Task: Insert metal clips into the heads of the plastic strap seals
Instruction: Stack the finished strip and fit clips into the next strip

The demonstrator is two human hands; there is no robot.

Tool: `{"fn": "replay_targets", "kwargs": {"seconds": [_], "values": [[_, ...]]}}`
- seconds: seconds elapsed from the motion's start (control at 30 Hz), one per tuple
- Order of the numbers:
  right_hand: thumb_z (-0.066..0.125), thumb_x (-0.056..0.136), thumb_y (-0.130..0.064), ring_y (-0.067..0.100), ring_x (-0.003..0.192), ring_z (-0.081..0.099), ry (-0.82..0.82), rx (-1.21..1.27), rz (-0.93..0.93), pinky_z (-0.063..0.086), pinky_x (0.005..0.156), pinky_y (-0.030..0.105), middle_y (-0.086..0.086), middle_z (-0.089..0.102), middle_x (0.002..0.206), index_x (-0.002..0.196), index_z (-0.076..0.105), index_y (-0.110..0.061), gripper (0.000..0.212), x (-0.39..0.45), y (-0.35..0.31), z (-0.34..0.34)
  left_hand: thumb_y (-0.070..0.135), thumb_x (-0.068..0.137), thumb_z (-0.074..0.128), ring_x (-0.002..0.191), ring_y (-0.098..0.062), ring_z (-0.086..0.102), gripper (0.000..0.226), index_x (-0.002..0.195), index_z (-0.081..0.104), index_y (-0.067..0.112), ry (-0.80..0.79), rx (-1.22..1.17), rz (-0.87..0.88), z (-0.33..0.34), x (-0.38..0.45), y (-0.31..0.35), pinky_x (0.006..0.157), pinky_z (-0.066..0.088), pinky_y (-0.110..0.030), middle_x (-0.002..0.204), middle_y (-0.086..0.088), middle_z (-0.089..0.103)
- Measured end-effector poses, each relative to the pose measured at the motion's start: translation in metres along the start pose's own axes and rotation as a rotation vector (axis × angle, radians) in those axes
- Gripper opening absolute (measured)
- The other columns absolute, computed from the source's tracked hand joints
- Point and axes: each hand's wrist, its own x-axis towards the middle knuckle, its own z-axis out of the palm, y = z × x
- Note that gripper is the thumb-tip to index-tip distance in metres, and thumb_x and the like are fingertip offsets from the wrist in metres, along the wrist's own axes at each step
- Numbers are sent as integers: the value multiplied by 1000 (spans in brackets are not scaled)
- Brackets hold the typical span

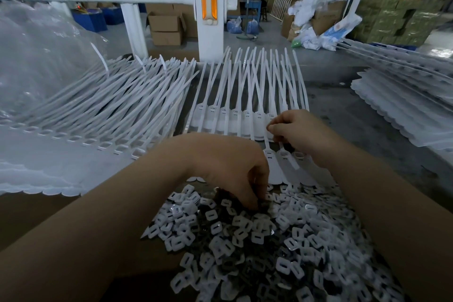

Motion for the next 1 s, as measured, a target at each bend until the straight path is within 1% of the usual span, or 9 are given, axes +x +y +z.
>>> {"fn": "replay_targets", "kwargs": {"seconds": [0.07,0.13,0.23,0.37,0.47,0.57,0.77,0.87,1.0], "values": [[61,92,-20,23,72,62,0,5,-2,45,51,28,1,70,74,83,66,-23,11,1,1,0,26,85,75,64,7,64,6,90,73,23,-11,-48,-18,-3,-2,-3,54,45,-7,71,22,69],[61,92,-20,23,72,63,0,4,2,46,53,30,1,70,74,83,67,-23,11,1,1,0,23,86,73,68,-1,69,9,95,75,22,-39,-74,-46,-8,-6,-6,67,56,-18,79,13,74],[61,92,-20,27,77,65,-3,11,5,51,61,34,1,70,74,82,67,-23,12,2,0,0,25,86,73,67,-2,68,7,91,76,28,-79,-100,-89,-14,-12,-9,72,53,-20,77,13,74],[61,92,-20,34,89,69,2,24,5,50,63,36,2,71,77,84,67,-22,10,2,0,0,35,79,78,66,3,57,8,87,76,32,12,-28,-41,-13,-10,-9,57,40,-7,81,7,70],[61,92,-20,35,90,69,2,19,1,50,63,34,2,71,78,85,67,-21,9,1,0,0,35,78,80,68,4,58,11,82,71,31,90,-4,21,-4,0,-4,58,40,-6,77,14,67],[61,92,-20,27,80,66,0,15,2,51,65,36,0,70,75,84,67,-23,11,2,0,-1,34,78,79,64,12,58,10,84,72,29,77,12,13,2,8,-1,53,39,-3,66,25,63],[61,92,-21,25,77,64,0,15,-9,51,64,35,1,70,75,82,67,-24,12,2,0,-1,31,85,74,61,10,61,7,86,74,24,63,-18,23,-1,7,-5,55,42,-3,62,27,64],[61,92,-22,25,77,65,-2,20,-6,51,62,34,1,70,76,83,67,-24,11,1,-1,-1,28,90,68,53,4,60,14,89,75,15,71,-102,4,-4,3,-7,51,41,-5,60,20,66],[61,93,-23,21,72,62,-3,17,-4,49,58,31,0,70,76,85,66,-24,10,0,-2,-2,26,93,64,63,-3,67,13,87,71,16,23,-179,-20,-6,1,-10,58,50,-13,79,6,74]]}}
